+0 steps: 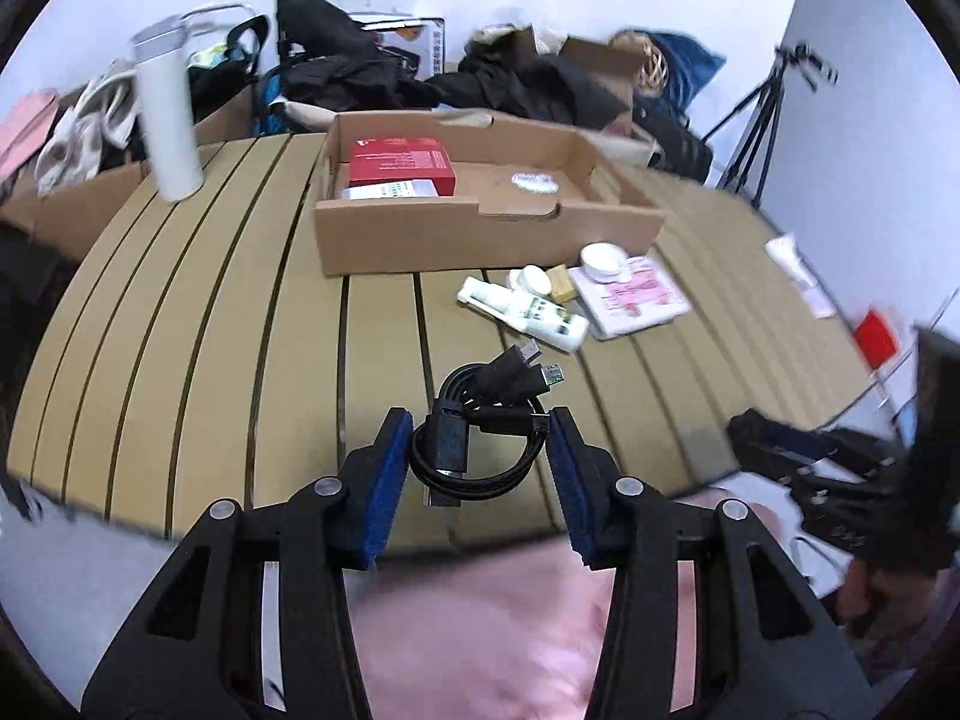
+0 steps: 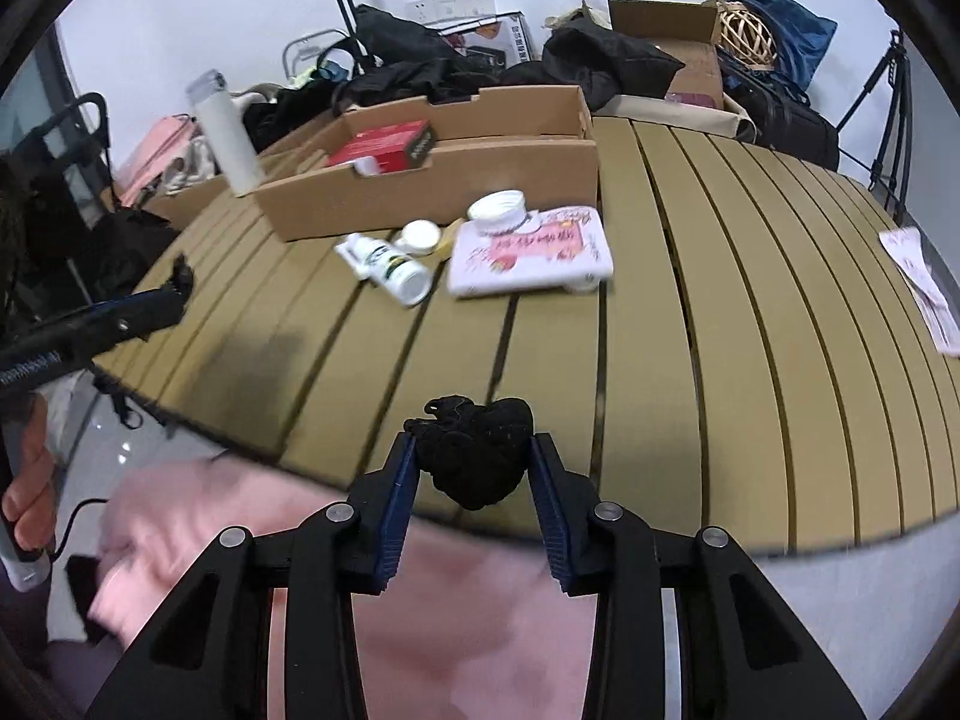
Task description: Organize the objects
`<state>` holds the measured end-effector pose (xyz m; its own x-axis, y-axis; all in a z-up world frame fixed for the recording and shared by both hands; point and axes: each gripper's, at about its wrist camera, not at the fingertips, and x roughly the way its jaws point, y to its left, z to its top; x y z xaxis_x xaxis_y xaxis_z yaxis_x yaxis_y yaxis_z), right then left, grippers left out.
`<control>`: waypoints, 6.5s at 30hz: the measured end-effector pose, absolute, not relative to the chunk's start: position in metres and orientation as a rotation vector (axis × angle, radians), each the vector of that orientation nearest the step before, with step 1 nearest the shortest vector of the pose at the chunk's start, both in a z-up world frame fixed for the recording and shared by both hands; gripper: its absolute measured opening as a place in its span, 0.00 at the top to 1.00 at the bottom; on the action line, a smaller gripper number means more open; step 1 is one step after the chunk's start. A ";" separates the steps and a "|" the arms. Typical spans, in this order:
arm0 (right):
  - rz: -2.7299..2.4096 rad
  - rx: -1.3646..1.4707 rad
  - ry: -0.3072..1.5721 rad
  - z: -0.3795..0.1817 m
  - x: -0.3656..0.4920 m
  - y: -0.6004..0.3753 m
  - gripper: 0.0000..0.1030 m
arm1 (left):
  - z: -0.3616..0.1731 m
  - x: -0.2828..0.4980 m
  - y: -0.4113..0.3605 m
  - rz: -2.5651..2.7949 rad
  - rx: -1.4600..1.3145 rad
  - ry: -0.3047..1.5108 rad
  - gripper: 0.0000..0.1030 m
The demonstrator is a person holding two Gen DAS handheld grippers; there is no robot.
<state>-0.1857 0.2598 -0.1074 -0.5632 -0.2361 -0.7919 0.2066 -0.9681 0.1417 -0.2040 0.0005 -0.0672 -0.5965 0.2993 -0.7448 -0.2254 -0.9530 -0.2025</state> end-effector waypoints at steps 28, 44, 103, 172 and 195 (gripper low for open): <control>-2.483 1.304 -0.206 -0.077 -0.456 0.245 0.61 | -0.097 -0.454 0.065 2.466 -1.437 -0.086 0.59; -2.419 1.194 -0.368 -0.078 -0.510 0.212 0.18 | -0.060 -0.405 0.014 2.658 -1.246 -0.084 0.15; -2.668 1.308 0.236 -0.156 -0.306 0.279 0.45 | -0.139 -0.309 0.061 2.599 -1.468 0.201 0.38; -2.587 1.391 0.095 -0.121 -0.580 0.238 0.51 | -0.112 -0.558 0.080 2.551 -1.470 -0.113 0.26; -2.615 1.325 0.178 -0.016 -0.378 0.297 0.18 | 0.003 -0.379 -0.010 2.820 -1.366 0.174 0.02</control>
